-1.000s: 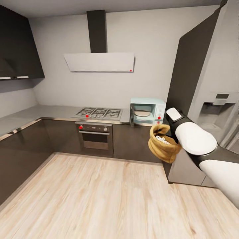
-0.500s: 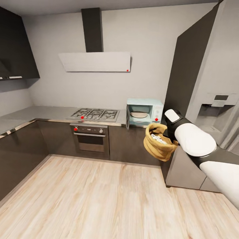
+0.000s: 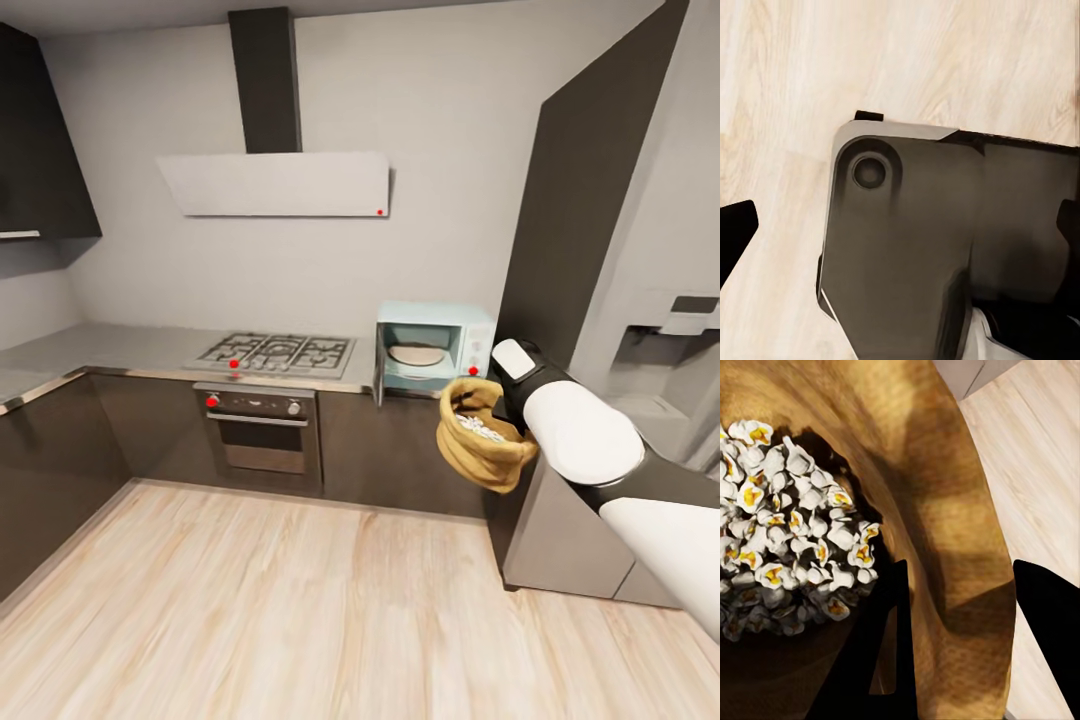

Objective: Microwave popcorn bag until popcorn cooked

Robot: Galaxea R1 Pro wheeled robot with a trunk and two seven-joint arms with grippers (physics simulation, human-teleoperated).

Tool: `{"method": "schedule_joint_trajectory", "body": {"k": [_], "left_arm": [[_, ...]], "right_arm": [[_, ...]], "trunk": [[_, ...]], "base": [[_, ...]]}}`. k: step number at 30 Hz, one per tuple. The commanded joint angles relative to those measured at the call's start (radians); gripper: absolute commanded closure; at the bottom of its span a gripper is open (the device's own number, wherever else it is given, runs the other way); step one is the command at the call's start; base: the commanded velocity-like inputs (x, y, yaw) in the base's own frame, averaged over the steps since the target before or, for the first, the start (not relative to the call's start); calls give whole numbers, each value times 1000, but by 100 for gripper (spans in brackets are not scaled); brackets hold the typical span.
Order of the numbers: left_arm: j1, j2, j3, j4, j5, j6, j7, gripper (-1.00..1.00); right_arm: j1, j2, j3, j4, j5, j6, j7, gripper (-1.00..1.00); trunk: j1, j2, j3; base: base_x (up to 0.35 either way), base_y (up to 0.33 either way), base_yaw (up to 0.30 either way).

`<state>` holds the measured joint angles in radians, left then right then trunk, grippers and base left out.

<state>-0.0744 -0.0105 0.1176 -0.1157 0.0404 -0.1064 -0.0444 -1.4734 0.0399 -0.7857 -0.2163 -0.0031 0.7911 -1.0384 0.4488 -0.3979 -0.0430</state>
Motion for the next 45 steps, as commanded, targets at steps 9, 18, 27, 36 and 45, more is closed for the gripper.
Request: {"method": "schedule_joint_trajectory", "body": {"k": [9,18,27,36,45], "left_arm": [[-1,0,8,1,7,-2,-5,-100],[-1,0,11,1,9,-2,-5,-100],[-1,1,11,1,9,-2,-5,-100],[-1,1,10,1,8,-2,-5,-100],[-1,1,10,1,8,-2,-5,-100]], "right_arm": [[-1,5,1,-2,0,6,-3,100],[-1,5,-1,-2,0,5,-3,100],[1,3,-3,-2,-1,5,-4,100],[21,0,13,0,0,8,0,100],[22,5,23,0,-1,5,1,100]], "trunk": [[1,-2,-2],[1,-2,-2],[1,-2,-2],[1,-2,-2],[1,-2,-2]], "base": [[342,-54,0],[343,-1,0],[343,0,0],[343,0,0],[344,0,0]]}}
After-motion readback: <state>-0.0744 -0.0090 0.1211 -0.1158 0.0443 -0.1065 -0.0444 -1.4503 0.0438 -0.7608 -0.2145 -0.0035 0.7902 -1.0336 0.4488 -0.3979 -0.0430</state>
